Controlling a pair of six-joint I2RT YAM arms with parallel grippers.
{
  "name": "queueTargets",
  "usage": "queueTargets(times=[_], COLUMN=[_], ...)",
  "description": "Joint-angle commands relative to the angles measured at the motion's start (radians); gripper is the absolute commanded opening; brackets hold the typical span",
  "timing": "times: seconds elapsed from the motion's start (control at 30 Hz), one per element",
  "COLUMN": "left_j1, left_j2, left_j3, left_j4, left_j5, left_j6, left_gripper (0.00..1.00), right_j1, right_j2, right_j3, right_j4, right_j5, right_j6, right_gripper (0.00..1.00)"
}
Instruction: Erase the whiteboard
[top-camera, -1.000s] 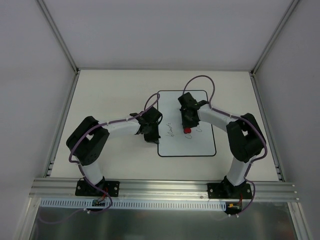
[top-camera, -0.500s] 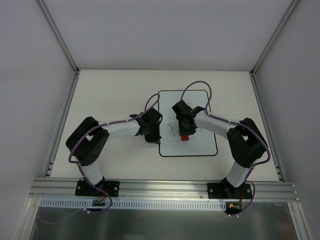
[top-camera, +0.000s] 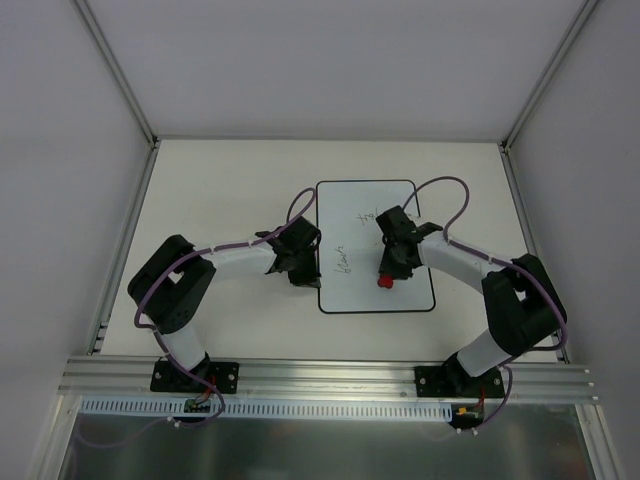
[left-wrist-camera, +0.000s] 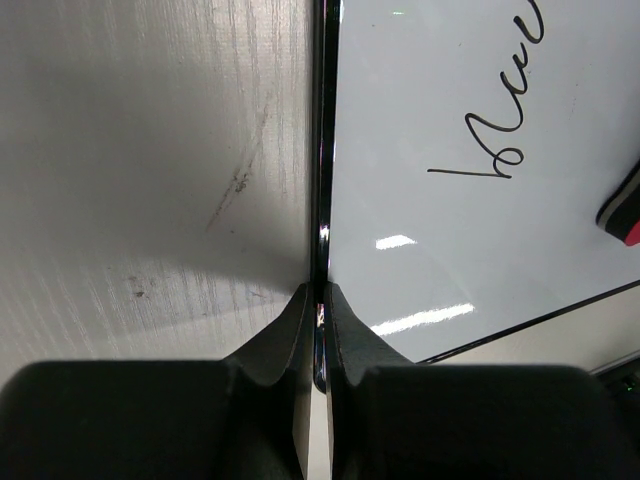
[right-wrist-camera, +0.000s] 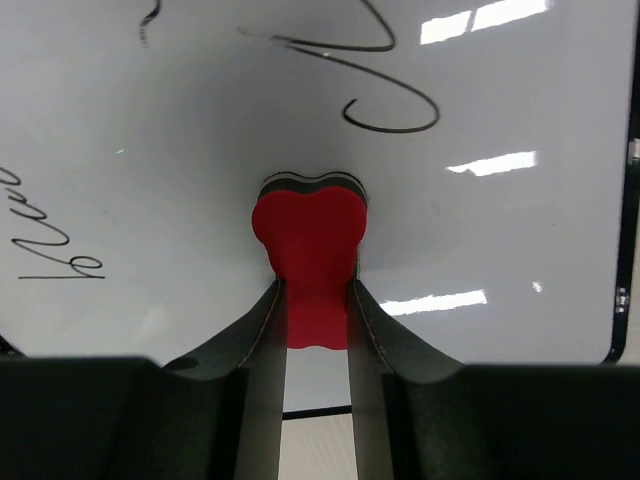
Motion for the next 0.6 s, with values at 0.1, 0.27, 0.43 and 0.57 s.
queueTargets(times=[0.1, 0.27, 0.43, 0.57], left_j1=[0.008, 0.008, 0.008, 0.008], left_j2=[0.044, 0.049, 0.043, 0.044], left_j3=[-0.056, -0.052, -0.050, -0.042], left_j4=[-0.132, -0.130, -0.130, -0.130], left_j5=[-0.065, -0.058, -0.058, -0.053], left_j6=[0.025, 0.028, 0.023, 0.022], left_gripper=[0.00, 0.00, 0.00, 0.00], right_j1=[-0.051, 0.015, 0.098, 0.141], right_j2=[0.032, 0.152, 0.313, 0.448], right_j3=[-0.036, 0.141, 0.356, 0.509], right_j4=[-0.153, -0.157, -0.168, -0.174], right_j5=[0.087, 0.090, 0.034, 0.007], right_j6=[0.022, -0.081, -0.154, -0.171], right_gripper=[0.00, 0.00, 0.00, 0.01])
